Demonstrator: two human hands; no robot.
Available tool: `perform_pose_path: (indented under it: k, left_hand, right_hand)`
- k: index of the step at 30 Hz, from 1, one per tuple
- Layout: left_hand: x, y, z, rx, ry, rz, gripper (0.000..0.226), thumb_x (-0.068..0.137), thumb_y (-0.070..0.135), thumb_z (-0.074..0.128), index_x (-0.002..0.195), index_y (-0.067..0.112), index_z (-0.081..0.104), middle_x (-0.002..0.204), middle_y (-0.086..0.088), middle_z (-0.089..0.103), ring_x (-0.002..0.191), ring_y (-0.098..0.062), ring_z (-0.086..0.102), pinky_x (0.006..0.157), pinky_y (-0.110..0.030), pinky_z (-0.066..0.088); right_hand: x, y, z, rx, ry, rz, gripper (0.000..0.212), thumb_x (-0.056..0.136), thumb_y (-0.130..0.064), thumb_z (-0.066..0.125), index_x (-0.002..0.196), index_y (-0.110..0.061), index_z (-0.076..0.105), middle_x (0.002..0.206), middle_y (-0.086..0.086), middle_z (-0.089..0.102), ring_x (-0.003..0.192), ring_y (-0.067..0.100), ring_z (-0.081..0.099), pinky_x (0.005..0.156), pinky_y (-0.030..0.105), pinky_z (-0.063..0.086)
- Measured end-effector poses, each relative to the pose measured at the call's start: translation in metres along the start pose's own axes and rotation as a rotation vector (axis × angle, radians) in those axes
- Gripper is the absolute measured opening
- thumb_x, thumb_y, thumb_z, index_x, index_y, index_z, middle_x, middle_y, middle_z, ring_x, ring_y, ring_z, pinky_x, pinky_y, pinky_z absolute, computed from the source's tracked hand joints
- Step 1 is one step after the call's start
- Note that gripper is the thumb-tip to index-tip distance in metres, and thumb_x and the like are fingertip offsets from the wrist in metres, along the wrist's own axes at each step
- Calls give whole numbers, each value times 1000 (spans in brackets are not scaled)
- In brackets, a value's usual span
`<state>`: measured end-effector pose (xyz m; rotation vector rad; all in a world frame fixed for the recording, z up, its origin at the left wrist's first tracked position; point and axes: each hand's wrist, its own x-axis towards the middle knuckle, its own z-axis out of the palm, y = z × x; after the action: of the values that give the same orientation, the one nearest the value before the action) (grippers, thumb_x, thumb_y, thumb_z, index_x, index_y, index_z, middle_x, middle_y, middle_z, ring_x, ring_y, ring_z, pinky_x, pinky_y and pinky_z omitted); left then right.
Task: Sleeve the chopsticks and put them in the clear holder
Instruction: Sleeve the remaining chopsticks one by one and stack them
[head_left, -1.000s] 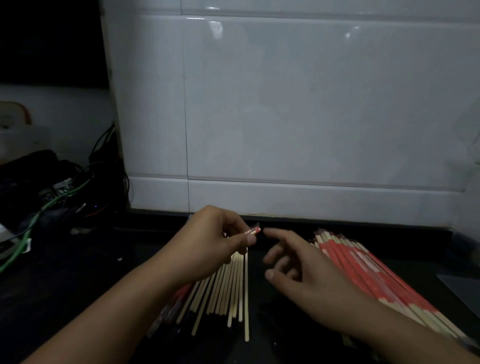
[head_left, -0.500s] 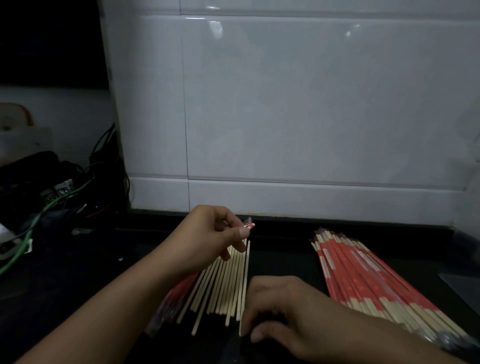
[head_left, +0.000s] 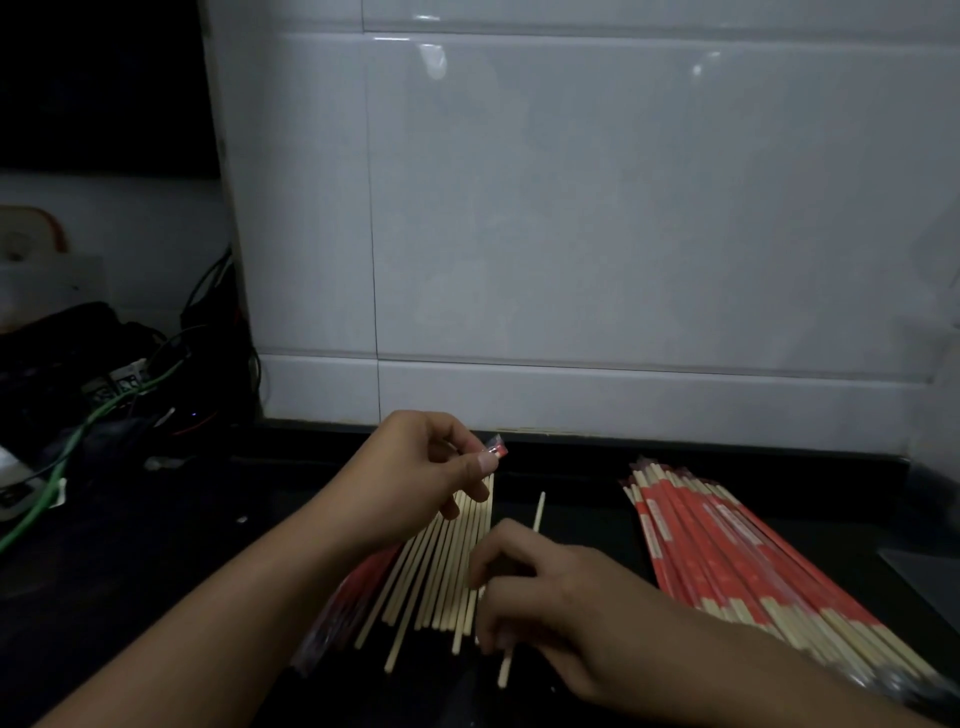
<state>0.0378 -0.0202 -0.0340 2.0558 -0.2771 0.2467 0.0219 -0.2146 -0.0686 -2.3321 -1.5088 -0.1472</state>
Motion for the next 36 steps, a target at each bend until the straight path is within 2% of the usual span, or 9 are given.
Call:
perform_pose_path:
  k: [5, 8, 12, 14, 17, 19, 23, 27, 36]
  left_hand:
    - [0, -1, -1, 24, 7, -1, 15, 92, 30, 67, 91, 15, 69, 76, 3, 76, 60, -12, 66, 74, -38, 57]
    - [1, -2, 0, 18, 3, -3, 17, 92, 31, 68, 90, 14, 69, 75, 2, 76, 59, -12, 65, 70, -37, 56]
    - [2, -2, 1, 21, 4, -7, 20, 91, 33, 68, 91, 13, 69, 75, 2, 76, 58, -11, 64, 67, -32, 51]
    - [1, -1, 1, 12, -3, -4, 19, 92, 32, 68, 91, 13, 69, 76, 2, 76, 59, -11, 64, 67, -32, 51]
    - [0, 0, 1, 7, -28, 12, 16, 92, 30, 67, 90, 14, 69, 76, 1, 76, 59, -10, 65, 65, -29, 52]
    - [0, 1, 3, 19, -58, 34, 14, 92, 30, 67, 90, 16, 68, 77, 1, 76, 60, -11, 65, 63, -27, 51]
    - [-3, 4, 8, 47, -108, 86, 10, 92, 30, 68, 90, 20, 69, 78, 1, 75, 62, -14, 66, 62, -27, 52]
    - [-5, 5, 10, 61, -112, 115, 7, 91, 31, 68, 89, 24, 69, 78, 3, 75, 62, -12, 66, 62, -26, 51]
    - [-7, 8, 11, 60, -127, 136, 5, 90, 30, 69, 90, 24, 70, 77, 3, 74, 62, -8, 65, 62, -22, 53]
  right_hand:
    - [-2, 6, 0, 127, -44, 11, 18, 94, -9, 61, 102, -20, 73, 118, -14, 48, 102, 2, 57, 88, 15, 47]
    - [-2, 7, 1, 128, -5, -6, 14, 93, -9, 63, 95, -18, 73, 114, -13, 49, 98, 4, 59, 86, 23, 51]
    - [-1, 4, 6, -56, -3, -36, 12, 95, -14, 57, 99, -24, 63, 116, -16, 45, 95, 3, 55, 82, 26, 50]
    - [0, 5, 7, -61, 201, -65, 20, 90, -3, 54, 100, -21, 58, 108, -11, 50, 92, 4, 54, 78, 24, 49]
    - [0, 7, -15, 138, 843, 40, 24, 93, -5, 51, 99, -28, 54, 90, -10, 60, 77, 2, 57, 72, 12, 45]
    - [-6, 14, -40, 339, 1204, 137, 31, 99, -2, 49, 107, -32, 50, 84, 2, 64, 63, 8, 56, 58, 18, 47]
    - [-29, 47, -77, 466, 1508, 340, 25, 101, -1, 45, 121, -13, 54, 80, 6, 64, 55, 9, 56, 51, 22, 48]
    - [-34, 63, -81, 578, 1592, 421, 18, 100, -3, 47, 114, -12, 56, 80, 8, 64, 55, 9, 58, 53, 20, 49]
    - [-28, 53, -70, 553, 1533, 409, 18, 102, -7, 49, 116, -14, 57, 86, 11, 66, 62, 11, 62, 60, 20, 53]
